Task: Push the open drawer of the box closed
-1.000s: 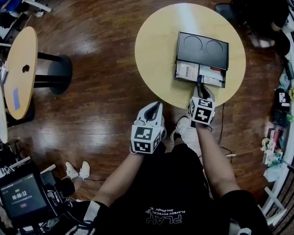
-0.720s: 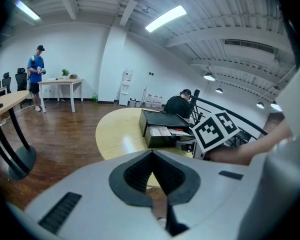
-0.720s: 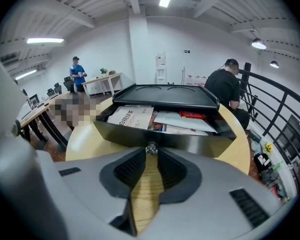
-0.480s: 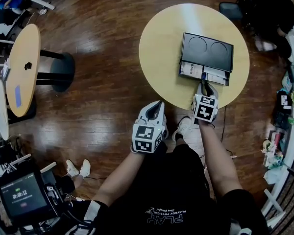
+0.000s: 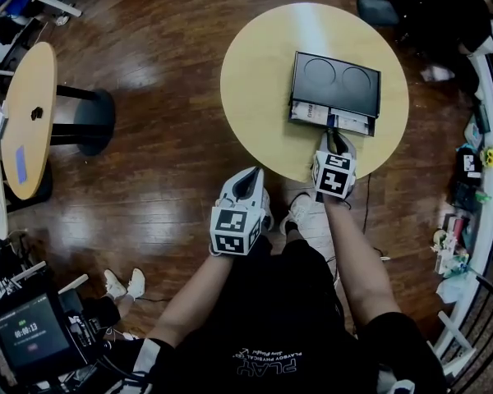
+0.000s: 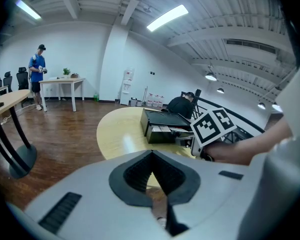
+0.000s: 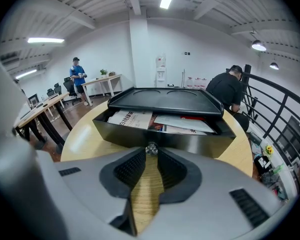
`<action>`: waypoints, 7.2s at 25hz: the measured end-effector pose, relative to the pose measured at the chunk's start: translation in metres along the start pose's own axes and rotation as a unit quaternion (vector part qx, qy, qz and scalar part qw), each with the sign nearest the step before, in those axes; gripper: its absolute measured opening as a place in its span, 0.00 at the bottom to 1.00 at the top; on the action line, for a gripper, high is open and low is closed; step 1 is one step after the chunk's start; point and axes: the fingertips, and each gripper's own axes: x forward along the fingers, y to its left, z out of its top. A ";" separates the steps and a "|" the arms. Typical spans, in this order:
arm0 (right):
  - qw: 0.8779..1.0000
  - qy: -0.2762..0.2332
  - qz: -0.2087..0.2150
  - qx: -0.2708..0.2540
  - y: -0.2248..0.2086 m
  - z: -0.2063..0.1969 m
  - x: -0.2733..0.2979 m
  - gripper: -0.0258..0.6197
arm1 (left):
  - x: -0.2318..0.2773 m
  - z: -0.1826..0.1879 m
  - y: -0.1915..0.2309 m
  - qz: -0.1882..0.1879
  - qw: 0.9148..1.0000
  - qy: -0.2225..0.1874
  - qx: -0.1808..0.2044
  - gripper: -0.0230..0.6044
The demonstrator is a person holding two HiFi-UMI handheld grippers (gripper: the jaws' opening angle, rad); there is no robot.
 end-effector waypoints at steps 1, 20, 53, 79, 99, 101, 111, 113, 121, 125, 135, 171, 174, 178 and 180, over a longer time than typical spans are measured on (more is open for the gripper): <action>1.000 -0.001 0.000 0.002 0.000 0.001 0.000 0.16 | 0.000 0.001 0.000 0.000 1.000 0.000 0.000 0.03; 1.000 -0.007 0.002 0.003 -0.002 0.021 0.016 0.16 | -0.002 -0.001 -0.001 0.002 1.000 0.005 -0.002 0.03; 1.000 -0.017 -0.006 -0.009 0.002 0.039 0.023 0.16 | 0.000 -0.003 -0.006 -0.009 1.000 0.009 -0.002 0.03; 0.992 -0.112 0.032 -0.057 0.026 0.031 -0.143 0.07 | -0.037 0.051 -0.049 -0.029 0.997 -0.053 0.051 0.03; 0.990 -0.136 0.012 -0.039 0.055 0.028 -0.188 0.05 | -0.071 0.055 -0.032 -0.082 0.991 -0.073 0.082 0.03; 0.989 -0.141 0.015 -0.032 0.059 0.027 -0.194 0.05 | -0.073 0.052 -0.031 -0.083 0.990 -0.071 0.083 0.03; 0.989 -0.143 0.042 -0.026 0.087 0.022 -0.196 0.05 | -0.074 0.055 -0.035 -0.091 0.989 -0.075 0.088 0.03; 0.988 -0.148 0.046 -0.026 0.083 0.009 -0.213 0.05 | -0.087 0.043 -0.053 -0.091 0.989 -0.078 0.090 0.03; 0.982 -0.169 0.072 -0.042 0.060 -0.055 -0.298 0.05 | -0.152 -0.021 -0.121 -0.061 0.990 -0.088 0.088 0.03; 0.980 -0.176 0.083 -0.049 0.063 -0.081 -0.324 0.05 | -0.178 -0.043 -0.137 -0.050 0.990 -0.098 0.083 0.03; 0.975 -0.197 0.088 -0.053 0.098 -0.083 -0.374 0.05 | -0.236 -0.051 -0.132 -0.030 0.991 -0.097 0.090 0.03; 0.968 -0.236 0.058 -0.063 0.093 -0.081 -0.373 0.05 | -0.230 -0.043 -0.125 -0.044 0.986 -0.122 0.108 0.03; 0.969 -0.230 0.059 -0.061 0.095 -0.085 -0.367 0.05 | -0.230 -0.044 -0.123 -0.044 0.986 -0.122 0.107 0.03; 0.969 -0.228 0.061 -0.067 0.102 -0.089 -0.365 0.05 | -0.234 -0.050 -0.113 -0.035 0.987 -0.118 0.100 0.03; 0.967 -0.237 0.059 -0.073 0.104 -0.087 -0.367 0.05 | -0.234 -0.051 -0.110 -0.032 0.988 -0.118 0.098 0.03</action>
